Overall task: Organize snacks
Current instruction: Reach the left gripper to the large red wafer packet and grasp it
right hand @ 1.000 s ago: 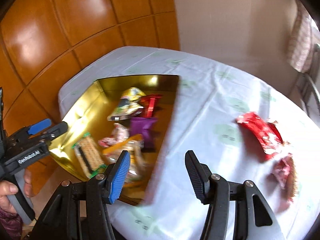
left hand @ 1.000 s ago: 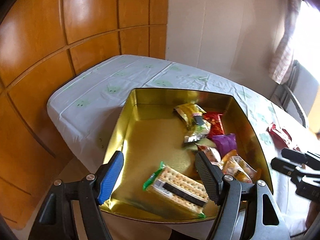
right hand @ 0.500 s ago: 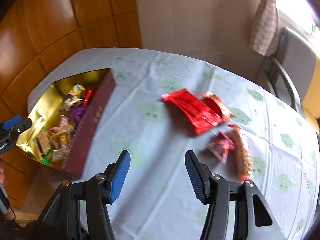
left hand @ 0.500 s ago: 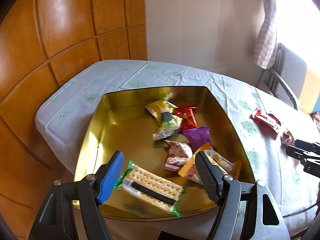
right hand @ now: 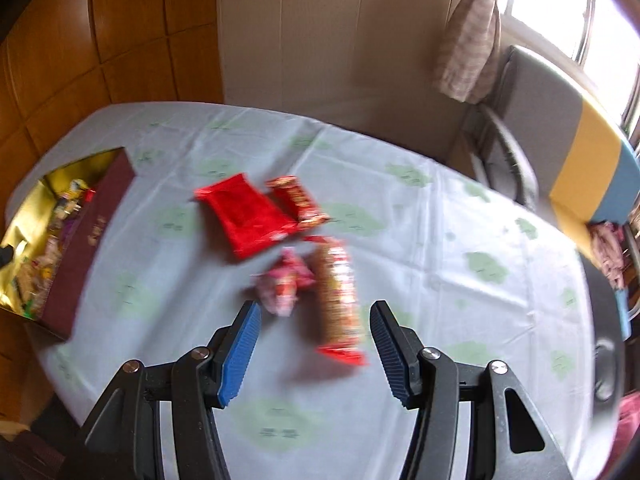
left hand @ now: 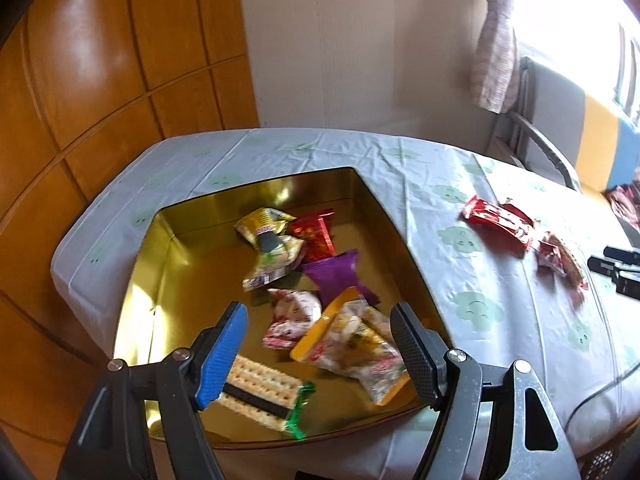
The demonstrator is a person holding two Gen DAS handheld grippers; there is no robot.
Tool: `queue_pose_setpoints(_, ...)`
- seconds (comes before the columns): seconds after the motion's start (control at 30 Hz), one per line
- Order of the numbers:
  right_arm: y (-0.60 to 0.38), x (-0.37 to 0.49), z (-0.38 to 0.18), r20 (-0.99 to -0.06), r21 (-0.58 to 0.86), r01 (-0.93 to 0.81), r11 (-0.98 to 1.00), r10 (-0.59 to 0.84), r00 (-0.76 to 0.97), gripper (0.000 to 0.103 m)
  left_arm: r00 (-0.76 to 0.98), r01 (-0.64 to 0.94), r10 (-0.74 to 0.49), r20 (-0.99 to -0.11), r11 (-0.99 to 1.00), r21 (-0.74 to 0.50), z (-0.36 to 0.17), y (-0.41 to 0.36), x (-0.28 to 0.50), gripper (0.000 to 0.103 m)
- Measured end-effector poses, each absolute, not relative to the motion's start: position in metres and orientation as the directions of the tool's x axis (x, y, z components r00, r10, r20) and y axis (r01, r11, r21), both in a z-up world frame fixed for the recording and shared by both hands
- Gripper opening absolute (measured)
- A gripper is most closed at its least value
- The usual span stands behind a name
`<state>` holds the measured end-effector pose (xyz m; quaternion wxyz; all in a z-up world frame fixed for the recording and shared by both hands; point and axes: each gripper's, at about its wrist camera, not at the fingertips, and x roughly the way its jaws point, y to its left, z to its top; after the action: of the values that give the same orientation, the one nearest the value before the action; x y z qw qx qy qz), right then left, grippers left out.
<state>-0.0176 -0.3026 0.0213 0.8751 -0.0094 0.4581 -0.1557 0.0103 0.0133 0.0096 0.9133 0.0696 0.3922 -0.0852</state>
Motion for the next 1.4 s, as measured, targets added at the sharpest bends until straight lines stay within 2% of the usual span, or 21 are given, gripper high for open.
queue_pose_setpoints(0.23,-0.361,-0.027,0.010,-0.803,-0.216,0.332,0.918,-0.360,0.474,0.058,0.654,0.280,-0.152,-0.741,0.959,0.050,0.012,-0.015,0.014,0.074)
queue_pose_setpoints(0.43,-0.392,-0.039,-0.004,-0.830,-0.133,0.403,0.906,-0.324,0.454,0.058,0.619,0.362,-0.217,-0.754,0.932,0.029,0.017,-0.049,0.021,0.073)
queue_pose_setpoints(0.63,-0.391,-0.038,-0.005,-0.839,-0.080,0.399,0.913,-0.278,0.468,0.058,0.517,0.441,-0.316,-0.796,0.895,-0.069,0.015,-0.094,0.039,0.064)
queue_pose_setpoints(0.73,-0.386,-0.037,-0.002,-0.835,-0.070,0.387,0.919,-0.267,0.481,0.058,0.457,0.465,-0.341,-0.821,0.879,-0.106,0.007,-0.122,0.053,0.054)
queue_pose_setpoints(1.0,-0.391,-0.040,0.008,-0.824,-0.022,0.409,0.912,-0.248,0.509,0.058,0.344,0.405,-0.349,-0.872,0.893,-0.197,-0.021,-0.170,0.094,0.053)
queue_pose_setpoints(1.4,-0.395,-0.042,0.013,-0.822,0.018,0.425,0.905,-0.229,0.522,0.058,0.261,0.258,-0.366,-0.893,0.918,-0.301,-0.046,-0.179,0.138,0.053)
